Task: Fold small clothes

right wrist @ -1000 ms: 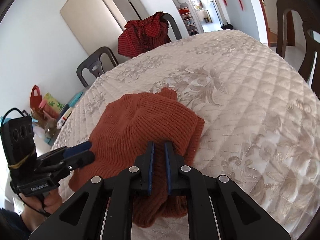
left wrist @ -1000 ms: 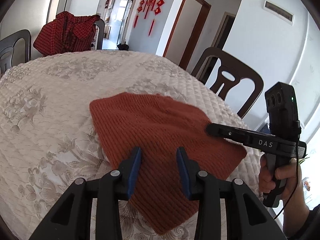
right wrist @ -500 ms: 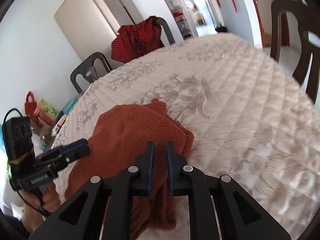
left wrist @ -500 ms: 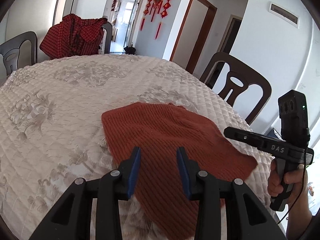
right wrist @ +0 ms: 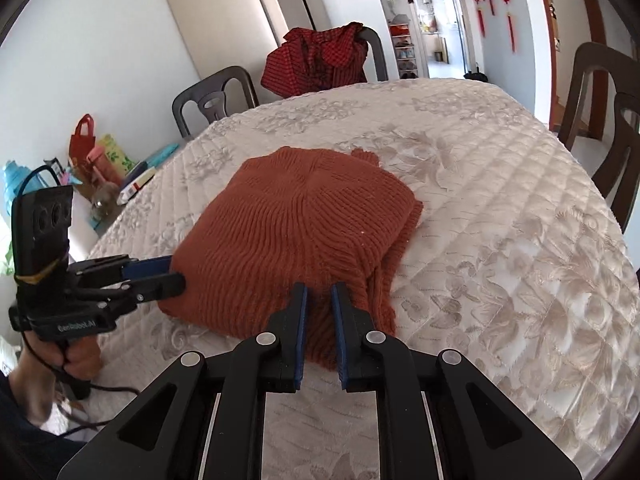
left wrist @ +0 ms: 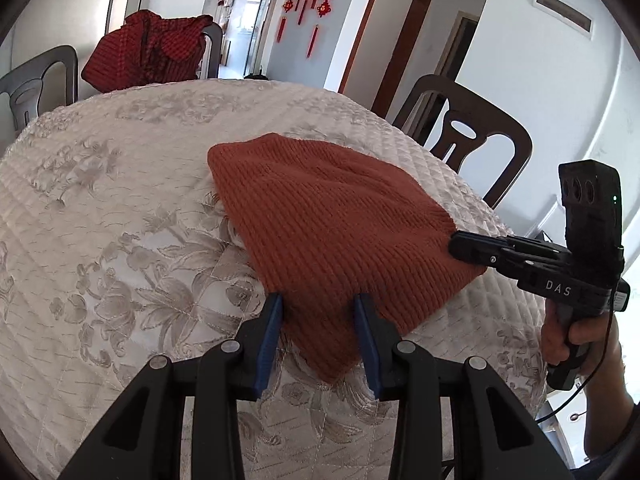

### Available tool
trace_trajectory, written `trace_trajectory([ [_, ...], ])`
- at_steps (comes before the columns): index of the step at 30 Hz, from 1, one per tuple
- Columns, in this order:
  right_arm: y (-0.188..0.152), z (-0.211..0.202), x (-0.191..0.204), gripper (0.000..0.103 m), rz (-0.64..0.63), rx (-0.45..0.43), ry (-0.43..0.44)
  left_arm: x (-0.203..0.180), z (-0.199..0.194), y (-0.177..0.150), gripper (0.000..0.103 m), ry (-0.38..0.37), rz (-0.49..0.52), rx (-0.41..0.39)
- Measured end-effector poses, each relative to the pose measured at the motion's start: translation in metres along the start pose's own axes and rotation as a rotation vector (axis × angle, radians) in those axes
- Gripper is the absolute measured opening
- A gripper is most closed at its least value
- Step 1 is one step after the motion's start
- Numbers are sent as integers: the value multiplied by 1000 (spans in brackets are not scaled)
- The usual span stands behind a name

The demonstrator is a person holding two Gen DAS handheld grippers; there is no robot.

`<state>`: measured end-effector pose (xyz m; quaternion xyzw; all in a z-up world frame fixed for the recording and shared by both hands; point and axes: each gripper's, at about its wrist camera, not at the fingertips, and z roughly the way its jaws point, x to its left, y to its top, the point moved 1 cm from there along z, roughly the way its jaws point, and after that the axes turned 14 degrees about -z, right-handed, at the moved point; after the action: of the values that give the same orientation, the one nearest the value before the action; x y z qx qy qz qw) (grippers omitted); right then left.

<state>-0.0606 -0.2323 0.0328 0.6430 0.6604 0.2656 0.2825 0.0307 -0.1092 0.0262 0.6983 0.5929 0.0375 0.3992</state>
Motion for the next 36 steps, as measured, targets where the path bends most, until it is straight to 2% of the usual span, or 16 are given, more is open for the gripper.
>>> trace_trajectory([
  [4,1,-4,1,12,10,6,-5,-3,-8,-1,39,21,9,-16],
  [8,6,-18,3,12,11,-38,-16,-7,-22,5,39,26,8,-64],
  [11,11,-15,2,12,22,-57,-10,-13,-17,13,39,43,24,-81],
  [16,6,6,-6,12,60,-14,4,-15,6,13,40,80,34,-50],
  [31,17,-6,-13,12,91,-36,3,-18,-6,25,39,108,24,-87],
  [33,18,-6,-13,19,90,-38,-3,-16,-6,28,39,116,17,-94],
  [35,20,-7,-15,43,96,-49,-5,-14,-5,31,39,120,6,-99],
  [36,21,-8,-16,43,98,-56,-3,-11,-6,33,39,121,-1,-101],
])
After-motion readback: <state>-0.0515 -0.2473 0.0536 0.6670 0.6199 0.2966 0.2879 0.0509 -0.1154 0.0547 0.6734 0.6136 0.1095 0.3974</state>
